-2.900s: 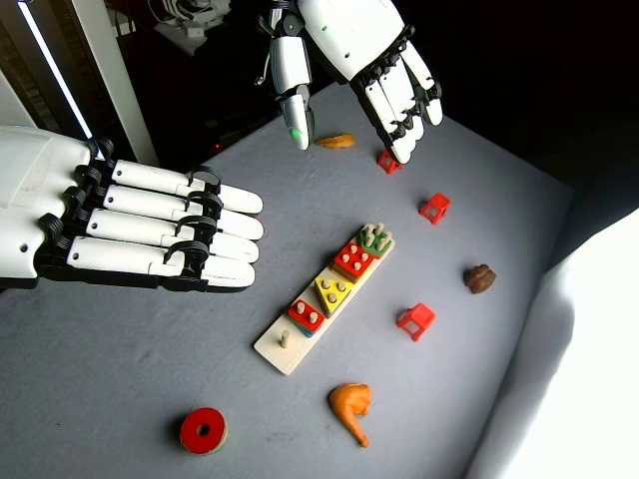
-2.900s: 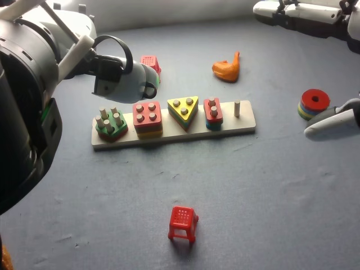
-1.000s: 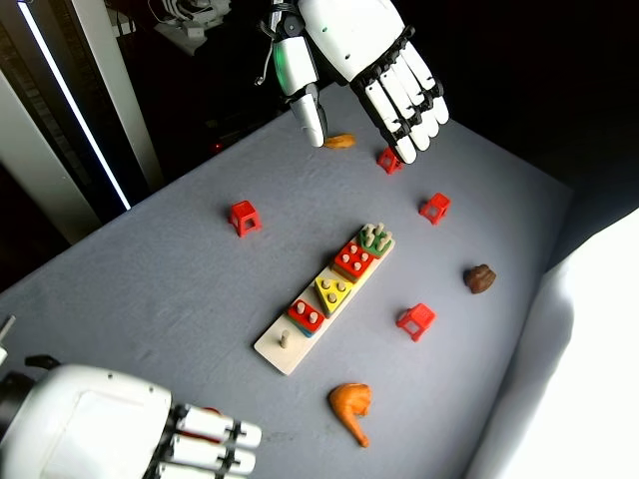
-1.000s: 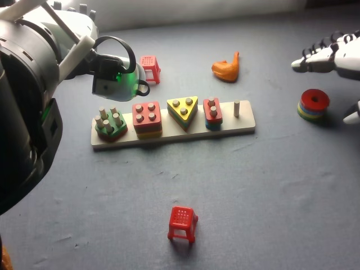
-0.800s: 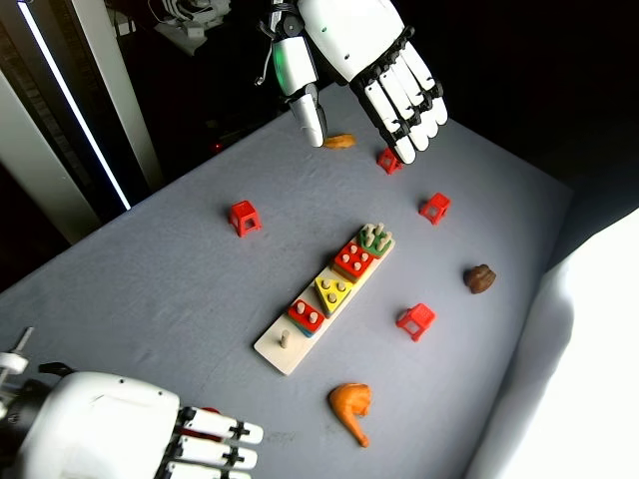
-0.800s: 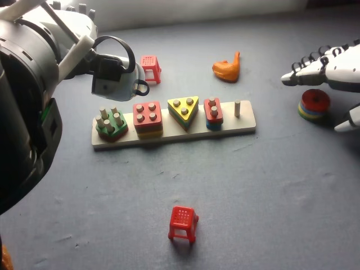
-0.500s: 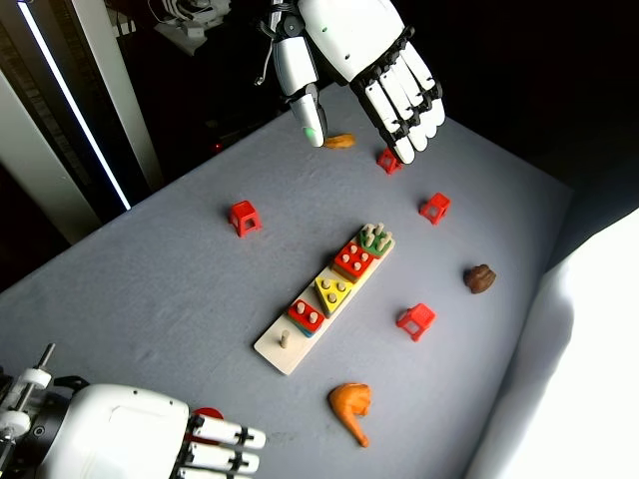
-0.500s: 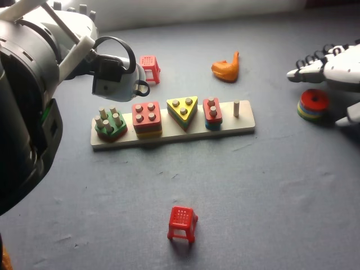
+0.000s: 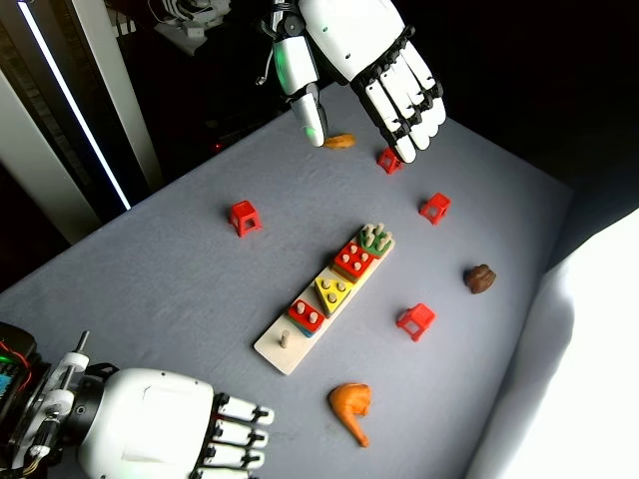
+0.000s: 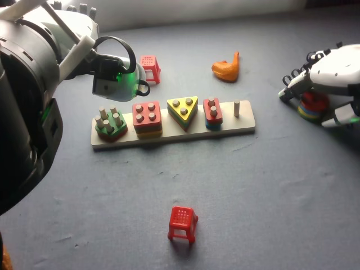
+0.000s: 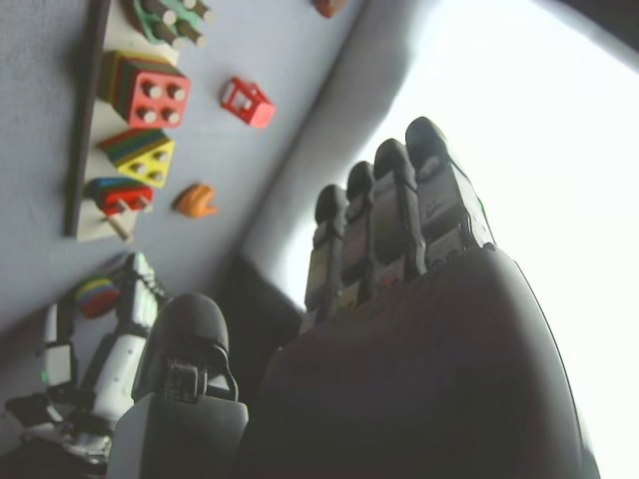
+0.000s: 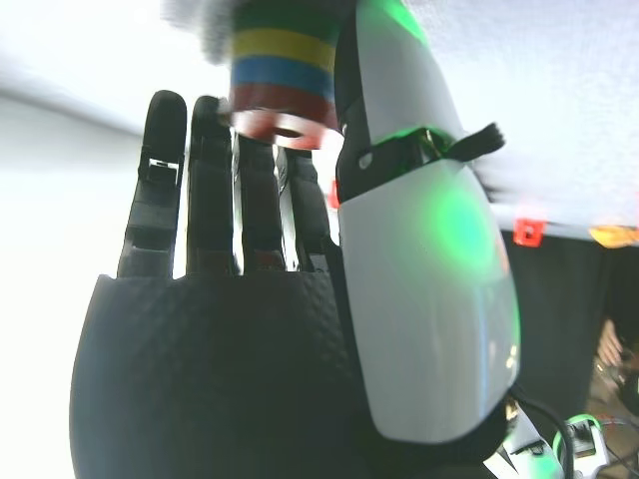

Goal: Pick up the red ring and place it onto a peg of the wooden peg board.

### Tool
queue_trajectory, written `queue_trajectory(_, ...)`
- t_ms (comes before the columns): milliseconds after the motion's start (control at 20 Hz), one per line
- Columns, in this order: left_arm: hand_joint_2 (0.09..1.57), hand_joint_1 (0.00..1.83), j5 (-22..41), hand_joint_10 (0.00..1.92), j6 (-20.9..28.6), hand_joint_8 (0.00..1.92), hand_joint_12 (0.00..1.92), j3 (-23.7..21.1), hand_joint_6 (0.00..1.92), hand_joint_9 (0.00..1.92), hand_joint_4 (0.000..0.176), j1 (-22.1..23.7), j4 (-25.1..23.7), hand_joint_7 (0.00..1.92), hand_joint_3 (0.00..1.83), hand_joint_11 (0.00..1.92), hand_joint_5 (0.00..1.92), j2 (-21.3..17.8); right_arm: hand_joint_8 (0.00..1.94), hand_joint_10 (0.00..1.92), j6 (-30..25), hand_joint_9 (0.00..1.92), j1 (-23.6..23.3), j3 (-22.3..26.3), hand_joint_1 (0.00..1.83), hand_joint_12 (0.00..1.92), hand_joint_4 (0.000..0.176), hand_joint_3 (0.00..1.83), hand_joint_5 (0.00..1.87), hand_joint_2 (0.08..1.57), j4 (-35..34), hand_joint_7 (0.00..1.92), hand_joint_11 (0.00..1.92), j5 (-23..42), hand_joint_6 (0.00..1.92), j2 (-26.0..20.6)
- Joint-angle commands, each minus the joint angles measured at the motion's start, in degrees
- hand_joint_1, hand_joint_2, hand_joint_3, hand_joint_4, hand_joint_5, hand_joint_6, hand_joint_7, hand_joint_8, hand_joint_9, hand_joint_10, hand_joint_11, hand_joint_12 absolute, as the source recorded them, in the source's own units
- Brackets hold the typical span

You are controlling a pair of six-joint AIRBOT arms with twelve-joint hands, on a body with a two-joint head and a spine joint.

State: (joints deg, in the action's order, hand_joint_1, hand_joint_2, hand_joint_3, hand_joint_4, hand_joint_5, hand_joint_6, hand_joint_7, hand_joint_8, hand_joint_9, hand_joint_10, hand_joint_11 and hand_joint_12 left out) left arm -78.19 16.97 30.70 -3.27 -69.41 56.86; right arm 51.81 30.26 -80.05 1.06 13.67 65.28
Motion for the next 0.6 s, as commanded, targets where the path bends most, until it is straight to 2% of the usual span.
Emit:
queue_trajectory(0, 1.32, 0.00, -0.5, 0.00, -0.2, 0.00, 0.18, 0.2, 0.00, 0.07, 0.000, 0.3, -5.9, 0.09, 0.00, 0.00, 0.08, -0.2, 0.01, 0.05, 0.3, 0.75, -0.2, -0.3, 1.26, 1.17, 0.000, 0.00, 0.71, 1.08, -0.6, 0.78, 0.28, 4.7, 0.02, -0.6)
queue_trajectory(100, 1.33, 0.00, -0.5, 0.00, -0.2, 0.01, 0.16, 0.2, 0.00, 0.07, 0.000, 0.3, -5.9, 0.09, 0.00, 0.00, 0.10, -0.2, 0.02, 0.07, 0.3, 0.89, -0.3, -0.3, 1.24, 1.21, 0.000, 0.00, 0.82, 1.09, -0.9, 0.91, 0.40, 4.7, 0.02, -0.8)
queue_trajectory(150, 1.32, 0.00, -0.5, 0.00, -0.2, 0.00, 0.26, 0.2, 0.00, 0.11, 0.000, 0.3, -5.9, 0.12, 0.00, 0.00, 0.13, -0.2, 0.01, 0.06, 0.3, 0.93, -0.3, -0.3, 1.23, 1.23, 0.000, 0.00, 0.85, 1.11, -0.9, 0.95, 0.43, 4.7, 0.02, -0.9)
queue_trajectory(200, 1.32, 0.00, -0.5, 0.00, -0.2, 0.00, 0.31, 0.2, 0.00, 0.12, 0.000, 0.3, -5.9, 0.13, 0.00, 0.00, 0.14, -0.2, 0.75, 0.05, 0.3, 1.02, -0.2, -0.3, 1.22, 1.19, 0.000, 0.00, 0.86, 1.16, -0.9, 1.02, 0.55, 4.7, 0.90, -0.9)
queue_trajectory(250, 1.32, 0.00, -0.5, 0.00, -0.2, 0.00, 0.29, 0.2, 0.00, 0.11, 0.000, 0.3, -5.9, 0.12, 0.00, 0.00, 0.13, -0.2, 0.97, 0.05, 0.3, 1.07, -0.2, -0.3, 1.20, 1.23, 0.000, 0.00, 0.82, 1.16, -0.9, 0.99, 0.57, 4.7, 1.14, -0.9)
queue_trajectory(300, 1.32, 0.00, -0.5, 0.00, -0.2, 0.00, 0.27, 0.2, 0.00, 0.11, 0.000, 0.3, -5.9, 0.12, 0.00, 0.00, 0.12, -0.2, 0.98, 0.06, 0.2, 1.12, -0.3, -0.3, 1.21, 1.25, 0.000, 0.00, 0.84, 1.15, -0.9, 1.00, 0.61, 4.7, 1.15, -1.0)
queue_trajectory(350, 1.32, 0.00, -0.5, 0.00, -0.2, 0.00, 0.31, 0.2, 0.00, 0.11, 0.000, 0.3, -5.9, 0.12, 0.00, 0.00, 0.12, -0.2, 0.92, 0.09, 0.2, 1.20, -0.3, -0.3, 1.21, 1.28, 0.016, 0.00, 0.91, 1.13, -0.9, 1.03, 0.69, 4.7, 1.07, -1.0)
queue_trajectory(400, 1.32, 0.00, -0.5, 0.00, -0.2, 0.00, 0.30, 0.2, 0.00, 0.09, 0.000, 0.3, -5.9, 0.10, 0.00, 0.00, 0.11, -0.2, 0.87, 0.10, 0.2, 1.24, -0.3, -0.3, 1.22, 1.27, 0.018, 0.00, 0.95, 1.11, -0.9, 1.06, 0.74, 4.7, 1.02, -1.0)
queue_trajectory(450, 1.32, 0.00, -0.5, 0.00, -0.2, 0.00, 0.27, 0.2, 0.00, 0.08, 0.000, 0.3, -5.9, 0.10, 0.00, 0.00, 0.10, -0.2, 0.80, 0.09, 0.2, 1.24, -0.3, -0.3, 1.23, 1.27, 0.019, 0.00, 0.97, 1.10, -0.9, 1.09, 0.76, 4.7, 1.00, -1.0)
queue_trajectory(550, 1.32, 0.00, -0.5, 0.00, -0.2, 0.00, 0.28, 0.2, 0.00, 0.09, 0.000, 0.3, -5.9, 0.10, 0.00, 0.00, 0.11, -0.2, 0.81, 0.08, 0.2, 1.24, -0.5, -0.3, 1.23, 1.27, 0.024, 0.00, 0.98, 1.10, -0.9, 1.08, 0.74, 4.7, 0.99, -1.0)
